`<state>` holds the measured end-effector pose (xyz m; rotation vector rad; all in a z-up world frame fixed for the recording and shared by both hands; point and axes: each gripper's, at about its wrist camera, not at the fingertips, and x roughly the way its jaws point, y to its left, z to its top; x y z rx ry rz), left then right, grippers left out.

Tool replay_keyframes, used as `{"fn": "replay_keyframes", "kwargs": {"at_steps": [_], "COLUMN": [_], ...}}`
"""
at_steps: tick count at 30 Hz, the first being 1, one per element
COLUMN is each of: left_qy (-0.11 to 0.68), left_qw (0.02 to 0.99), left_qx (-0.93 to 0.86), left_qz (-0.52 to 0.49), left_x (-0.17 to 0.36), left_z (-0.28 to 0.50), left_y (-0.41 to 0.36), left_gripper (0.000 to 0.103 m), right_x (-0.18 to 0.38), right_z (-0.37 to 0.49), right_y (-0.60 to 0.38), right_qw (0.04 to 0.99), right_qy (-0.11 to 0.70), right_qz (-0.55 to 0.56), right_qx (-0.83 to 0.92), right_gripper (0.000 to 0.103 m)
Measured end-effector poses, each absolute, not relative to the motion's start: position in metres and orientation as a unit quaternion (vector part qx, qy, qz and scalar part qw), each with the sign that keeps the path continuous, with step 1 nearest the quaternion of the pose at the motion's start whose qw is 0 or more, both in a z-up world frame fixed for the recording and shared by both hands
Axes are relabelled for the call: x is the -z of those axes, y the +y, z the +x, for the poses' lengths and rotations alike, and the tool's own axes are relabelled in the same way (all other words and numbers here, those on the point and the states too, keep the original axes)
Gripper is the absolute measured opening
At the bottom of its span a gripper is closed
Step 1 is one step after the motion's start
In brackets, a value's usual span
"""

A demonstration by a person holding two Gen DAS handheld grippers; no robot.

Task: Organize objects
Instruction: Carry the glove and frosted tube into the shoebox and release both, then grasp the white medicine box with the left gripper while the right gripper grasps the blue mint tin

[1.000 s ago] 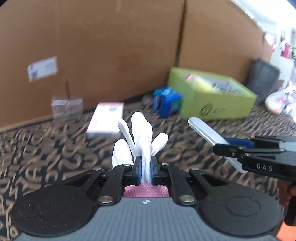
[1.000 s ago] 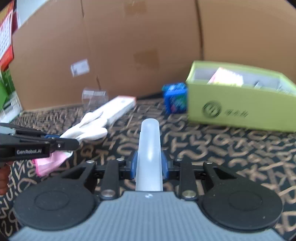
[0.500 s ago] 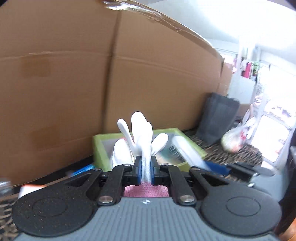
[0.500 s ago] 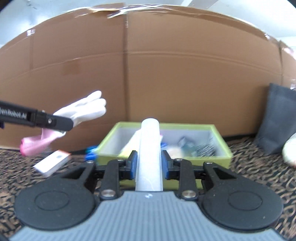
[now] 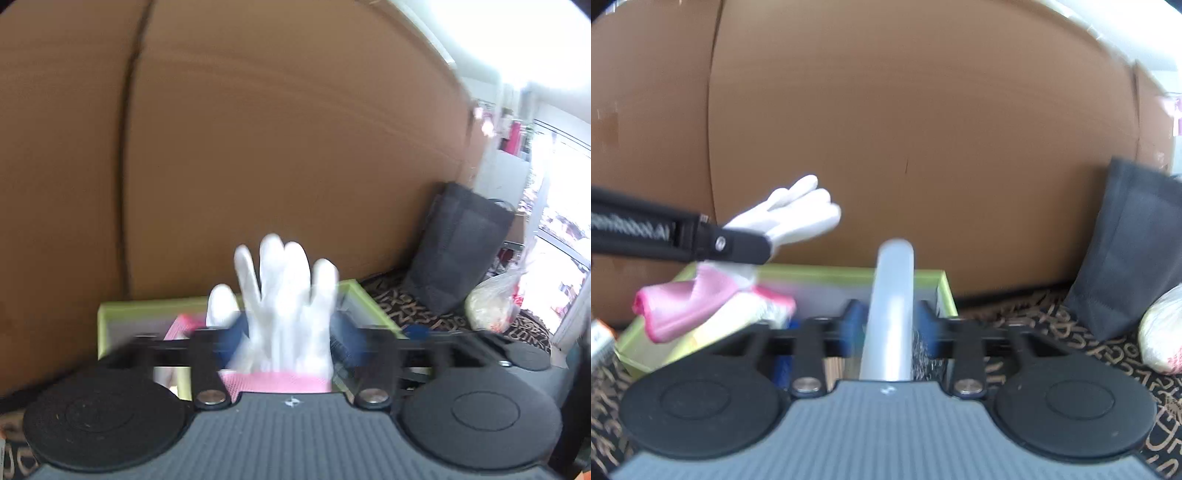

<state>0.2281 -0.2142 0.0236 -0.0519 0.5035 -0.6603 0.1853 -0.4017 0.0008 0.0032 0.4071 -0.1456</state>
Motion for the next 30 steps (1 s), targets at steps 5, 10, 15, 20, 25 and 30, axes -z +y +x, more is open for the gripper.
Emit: {"fn": "replay_keyframes", "kwargs": {"at_steps": [5, 10, 15, 20, 25, 30], "left_qy": [0.236, 0.255, 0.297, 0.330, 0.331, 0.327], "left_qw": [0.921, 0.928, 0.929, 0.925, 0.927, 0.930], "left_qx": [0.302, 0.267, 0.220, 0.181, 0.166, 0.156], "left_qz": [-0.074, -0.039, -0.026, -0.051, -0.060, -0.060], "left_x": [-0.004, 0.016, 0.043, 0.053, 0.053, 0.052], "left_z": [0.190, 0.132, 0.108, 0.102, 0.092, 0.082], "left_y": [-0.147, -0.090, -0.062, -0.028, -0.009, 0.003], "left_gripper": [0.084, 0.086, 0.087, 0.087, 0.087, 0.087], "right_x": [0.016, 0.036, 0.053, 0.046, 0.035, 0.032], "right_z": [0.116, 0.038, 0.012, 0.016, 0.013, 0.008], "right_y": [-0.387, -0.364, -0.340, -0.312, -0.285, -0.264], "right_qw": [0.987, 0.987, 0.977, 0.972, 0.976, 0.974], "right_qy": [0.131, 0.117, 0.175, 0.207, 0.203, 0.209], "right_qz": [-0.004, 0.083, 0.117, 0.109, 0.084, 0.077], "right_qx": [0.096, 0.066, 0.041, 0.024, -0.012, -0.037], "right_gripper": [0.097, 0.103, 0.103, 0.103, 0.103, 0.103]}}
